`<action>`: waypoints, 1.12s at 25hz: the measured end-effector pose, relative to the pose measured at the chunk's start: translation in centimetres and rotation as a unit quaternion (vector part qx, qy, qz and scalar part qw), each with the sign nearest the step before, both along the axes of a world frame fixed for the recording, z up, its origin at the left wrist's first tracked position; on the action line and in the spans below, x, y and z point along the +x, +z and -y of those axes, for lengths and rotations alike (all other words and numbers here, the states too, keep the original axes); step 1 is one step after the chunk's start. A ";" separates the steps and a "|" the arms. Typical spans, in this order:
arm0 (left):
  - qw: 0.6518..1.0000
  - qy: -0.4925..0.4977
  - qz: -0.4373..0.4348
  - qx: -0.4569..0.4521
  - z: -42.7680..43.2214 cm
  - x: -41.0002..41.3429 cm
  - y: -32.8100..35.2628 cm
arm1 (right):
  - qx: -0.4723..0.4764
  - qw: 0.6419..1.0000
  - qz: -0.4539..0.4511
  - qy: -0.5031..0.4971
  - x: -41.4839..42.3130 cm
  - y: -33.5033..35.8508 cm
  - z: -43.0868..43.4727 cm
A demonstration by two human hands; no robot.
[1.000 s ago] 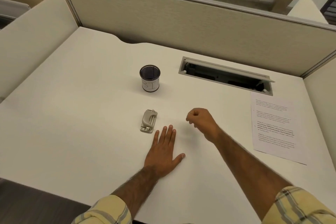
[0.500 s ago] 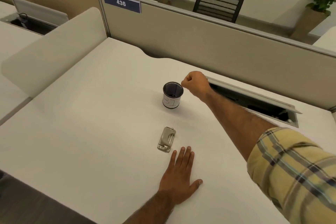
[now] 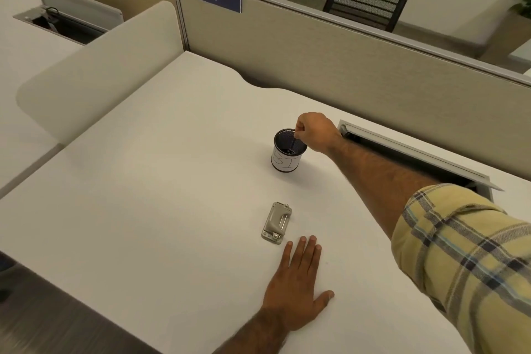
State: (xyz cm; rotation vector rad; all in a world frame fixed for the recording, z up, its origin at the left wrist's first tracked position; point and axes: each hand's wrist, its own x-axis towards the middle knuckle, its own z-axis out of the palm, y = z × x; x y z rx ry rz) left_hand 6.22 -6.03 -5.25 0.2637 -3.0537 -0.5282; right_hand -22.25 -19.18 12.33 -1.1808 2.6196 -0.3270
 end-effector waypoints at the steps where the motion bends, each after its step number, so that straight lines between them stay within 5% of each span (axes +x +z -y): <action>1: 1.000 0.001 0.001 -0.001 0.0 0.0 0.0 | -0.006 1.000 0.001 -0.001 0.0 0.0 0.0; 13: 1.000 0.003 0.007 -0.012 0.0 0.0 -0.1 | -0.053 0.998 -0.006 -0.019 0.2 0.6 -0.1; 20: 1.000 0.002 0.011 -0.004 0.0 0.0 -0.1 | -0.142 0.986 0.075 -0.047 1.6 0.7 -1.6; 23: 1.000 0.000 0.012 -0.005 0.2 0.0 0.2 | -0.217 0.971 0.067 -0.076 3.7 0.3 -5.5; 28: 0.999 -0.004 0.035 -0.020 0.1 -0.1 0.5 | -0.102 0.991 0.053 -0.073 9.3 -5.3 -19.8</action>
